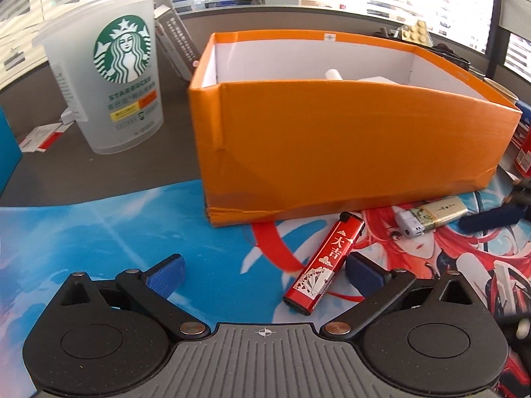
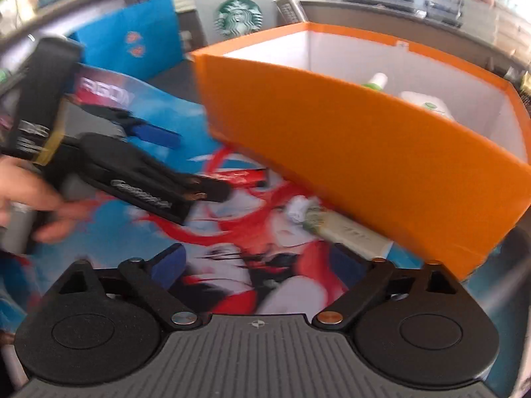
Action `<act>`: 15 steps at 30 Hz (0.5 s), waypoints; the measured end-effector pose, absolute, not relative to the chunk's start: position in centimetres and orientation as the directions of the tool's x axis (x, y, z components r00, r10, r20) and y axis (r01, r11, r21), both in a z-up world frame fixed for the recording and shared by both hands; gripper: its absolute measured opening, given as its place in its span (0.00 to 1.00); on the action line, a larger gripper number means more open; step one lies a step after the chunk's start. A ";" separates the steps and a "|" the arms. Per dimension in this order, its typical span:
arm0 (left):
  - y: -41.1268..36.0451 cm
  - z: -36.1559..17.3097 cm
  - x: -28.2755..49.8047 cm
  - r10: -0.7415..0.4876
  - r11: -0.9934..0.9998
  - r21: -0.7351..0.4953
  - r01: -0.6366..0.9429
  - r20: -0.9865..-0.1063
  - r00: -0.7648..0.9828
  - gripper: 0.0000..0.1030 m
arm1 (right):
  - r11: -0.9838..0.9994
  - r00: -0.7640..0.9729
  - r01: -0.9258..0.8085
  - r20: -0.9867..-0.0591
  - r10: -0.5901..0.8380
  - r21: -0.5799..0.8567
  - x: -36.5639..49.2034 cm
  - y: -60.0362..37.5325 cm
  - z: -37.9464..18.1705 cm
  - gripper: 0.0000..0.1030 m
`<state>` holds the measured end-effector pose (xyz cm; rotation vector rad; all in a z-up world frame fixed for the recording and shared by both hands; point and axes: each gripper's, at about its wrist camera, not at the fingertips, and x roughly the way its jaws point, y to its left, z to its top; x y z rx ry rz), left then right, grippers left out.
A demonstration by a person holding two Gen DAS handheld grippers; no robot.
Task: Organize rigid objects
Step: 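Grasp the red lighter with the left gripper while the right gripper grasps the white lighter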
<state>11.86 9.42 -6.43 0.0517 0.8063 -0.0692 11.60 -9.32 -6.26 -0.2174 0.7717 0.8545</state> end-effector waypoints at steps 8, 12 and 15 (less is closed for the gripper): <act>9.7 -6.3 12.0 -0.038 0.997 0.018 0.075 -0.728 0.685 1.00 | 0.781 0.541 -0.623 -0.693 0.477 0.052 13.7 -11.1 -7.3 0.88; 10.2 -6.3 12.1 -0.031 0.998 0.019 0.066 -0.729 0.684 1.00 | 0.716 0.479 -0.691 -0.678 0.557 0.100 13.2 -11.1 -7.3 0.91; 10.7 -6.3 12.1 -0.021 0.998 0.019 0.052 -0.731 0.682 1.00 | 0.559 0.333 -0.815 -0.664 0.669 0.154 11.1 -10.2 -6.6 0.89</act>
